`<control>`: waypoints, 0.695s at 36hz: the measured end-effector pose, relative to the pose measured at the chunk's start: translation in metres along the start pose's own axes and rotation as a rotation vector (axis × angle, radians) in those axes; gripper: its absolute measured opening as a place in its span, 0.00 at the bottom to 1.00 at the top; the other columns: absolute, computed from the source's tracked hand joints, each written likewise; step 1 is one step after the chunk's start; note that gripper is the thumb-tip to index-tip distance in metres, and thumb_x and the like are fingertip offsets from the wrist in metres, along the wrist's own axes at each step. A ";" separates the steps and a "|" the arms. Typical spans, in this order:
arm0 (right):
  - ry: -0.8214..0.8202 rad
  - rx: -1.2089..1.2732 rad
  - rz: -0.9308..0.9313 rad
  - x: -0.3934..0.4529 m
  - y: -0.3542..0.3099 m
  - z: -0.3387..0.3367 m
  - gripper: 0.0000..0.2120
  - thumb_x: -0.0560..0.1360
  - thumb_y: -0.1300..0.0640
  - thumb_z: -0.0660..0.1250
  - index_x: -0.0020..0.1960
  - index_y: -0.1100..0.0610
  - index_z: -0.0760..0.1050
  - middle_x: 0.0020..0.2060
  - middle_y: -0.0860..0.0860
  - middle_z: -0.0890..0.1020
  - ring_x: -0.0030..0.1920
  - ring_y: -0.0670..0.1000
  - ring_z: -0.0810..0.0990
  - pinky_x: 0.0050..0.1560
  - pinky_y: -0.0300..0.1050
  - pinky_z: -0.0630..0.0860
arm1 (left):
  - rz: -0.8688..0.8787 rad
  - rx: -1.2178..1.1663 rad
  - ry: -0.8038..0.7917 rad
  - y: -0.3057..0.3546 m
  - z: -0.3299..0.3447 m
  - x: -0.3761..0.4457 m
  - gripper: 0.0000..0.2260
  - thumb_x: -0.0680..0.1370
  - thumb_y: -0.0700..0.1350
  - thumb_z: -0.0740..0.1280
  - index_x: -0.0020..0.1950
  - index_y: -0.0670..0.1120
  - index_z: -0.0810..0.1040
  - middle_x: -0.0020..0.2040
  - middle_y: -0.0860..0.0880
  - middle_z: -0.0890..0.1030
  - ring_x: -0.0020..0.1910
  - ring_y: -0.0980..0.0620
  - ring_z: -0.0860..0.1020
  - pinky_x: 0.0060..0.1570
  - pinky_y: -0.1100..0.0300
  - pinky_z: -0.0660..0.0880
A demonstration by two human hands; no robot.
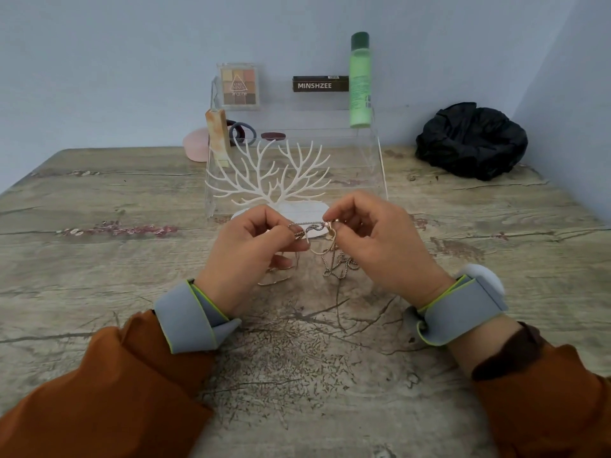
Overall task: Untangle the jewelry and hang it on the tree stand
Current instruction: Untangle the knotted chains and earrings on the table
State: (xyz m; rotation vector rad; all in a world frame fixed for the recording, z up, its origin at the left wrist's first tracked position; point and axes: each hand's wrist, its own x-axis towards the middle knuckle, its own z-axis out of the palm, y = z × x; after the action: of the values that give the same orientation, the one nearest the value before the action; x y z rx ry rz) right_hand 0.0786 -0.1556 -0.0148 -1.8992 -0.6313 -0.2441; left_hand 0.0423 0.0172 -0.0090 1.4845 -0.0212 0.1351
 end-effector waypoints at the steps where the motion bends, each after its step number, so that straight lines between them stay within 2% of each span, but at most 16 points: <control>1: -0.001 0.007 0.001 0.000 0.000 0.000 0.07 0.73 0.66 0.67 0.46 0.56 0.79 0.36 0.55 0.80 0.33 0.51 0.79 0.35 0.47 0.78 | -0.006 -0.007 0.001 0.000 0.000 0.000 0.08 0.69 0.37 0.66 0.32 0.48 0.76 0.39 0.47 0.84 0.40 0.50 0.84 0.29 0.65 0.74; 4: -0.030 0.112 0.035 0.001 -0.001 -0.001 0.08 0.74 0.69 0.66 0.47 0.57 0.78 0.38 0.60 0.82 0.38 0.59 0.82 0.41 0.57 0.81 | -0.046 -0.079 -0.027 0.002 -0.001 -0.001 0.10 0.74 0.32 0.62 0.36 0.44 0.72 0.41 0.46 0.84 0.41 0.49 0.84 0.30 0.65 0.76; 6: -0.055 0.228 0.066 0.001 -0.002 -0.002 0.09 0.74 0.71 0.64 0.48 0.60 0.78 0.40 0.63 0.81 0.38 0.58 0.81 0.41 0.52 0.82 | -0.072 -0.137 -0.049 0.003 -0.001 -0.001 0.11 0.75 0.31 0.60 0.36 0.44 0.71 0.40 0.48 0.84 0.41 0.49 0.85 0.31 0.65 0.77; 8: -0.082 0.332 0.100 0.002 -0.004 -0.003 0.10 0.75 0.73 0.63 0.48 0.60 0.78 0.40 0.62 0.82 0.37 0.55 0.80 0.42 0.47 0.81 | -0.078 -0.161 -0.054 0.004 -0.002 0.000 0.12 0.76 0.31 0.59 0.35 0.45 0.71 0.40 0.47 0.84 0.42 0.49 0.85 0.32 0.65 0.77; 11: -0.113 0.442 0.146 0.001 -0.004 -0.006 0.12 0.75 0.73 0.62 0.48 0.60 0.79 0.39 0.56 0.82 0.38 0.53 0.80 0.43 0.47 0.81 | -0.060 -0.172 -0.047 0.004 -0.002 0.000 0.12 0.76 0.31 0.59 0.35 0.45 0.71 0.39 0.47 0.84 0.41 0.50 0.84 0.33 0.65 0.77; 14: -0.147 0.525 0.210 0.002 -0.003 -0.007 0.12 0.74 0.74 0.61 0.44 0.61 0.79 0.38 0.57 0.81 0.37 0.54 0.80 0.43 0.47 0.81 | -0.023 -0.162 -0.028 0.002 -0.004 0.002 0.13 0.75 0.31 0.60 0.34 0.44 0.71 0.40 0.47 0.83 0.40 0.52 0.84 0.35 0.65 0.77; 18: -0.230 0.629 0.294 0.002 -0.001 -0.008 0.08 0.67 0.70 0.62 0.40 0.61 0.76 0.36 0.56 0.80 0.35 0.53 0.79 0.42 0.47 0.80 | 0.011 -0.160 0.001 -0.001 -0.005 0.004 0.13 0.75 0.30 0.61 0.34 0.43 0.71 0.39 0.46 0.82 0.39 0.52 0.83 0.35 0.64 0.78; 22: -0.326 0.564 0.281 0.002 0.003 -0.008 0.10 0.65 0.70 0.66 0.41 0.58 0.74 0.35 0.51 0.77 0.37 0.48 0.76 0.50 0.53 0.80 | 0.036 -0.161 0.025 -0.001 -0.005 0.005 0.12 0.75 0.30 0.62 0.35 0.43 0.71 0.40 0.45 0.82 0.39 0.52 0.82 0.37 0.65 0.78; 25: -0.274 0.417 0.230 0.001 0.004 -0.006 0.10 0.67 0.64 0.73 0.40 0.53 0.73 0.36 0.50 0.76 0.38 0.48 0.76 0.50 0.56 0.77 | 0.044 -0.134 0.032 -0.001 -0.005 0.005 0.11 0.75 0.30 0.62 0.35 0.42 0.72 0.42 0.45 0.81 0.39 0.54 0.82 0.38 0.65 0.78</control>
State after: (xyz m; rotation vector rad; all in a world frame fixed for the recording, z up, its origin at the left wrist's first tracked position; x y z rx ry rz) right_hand 0.0820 -0.1616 -0.0157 -1.5907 -0.5849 0.2820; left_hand 0.0466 0.0220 -0.0097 1.3486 -0.0364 0.1899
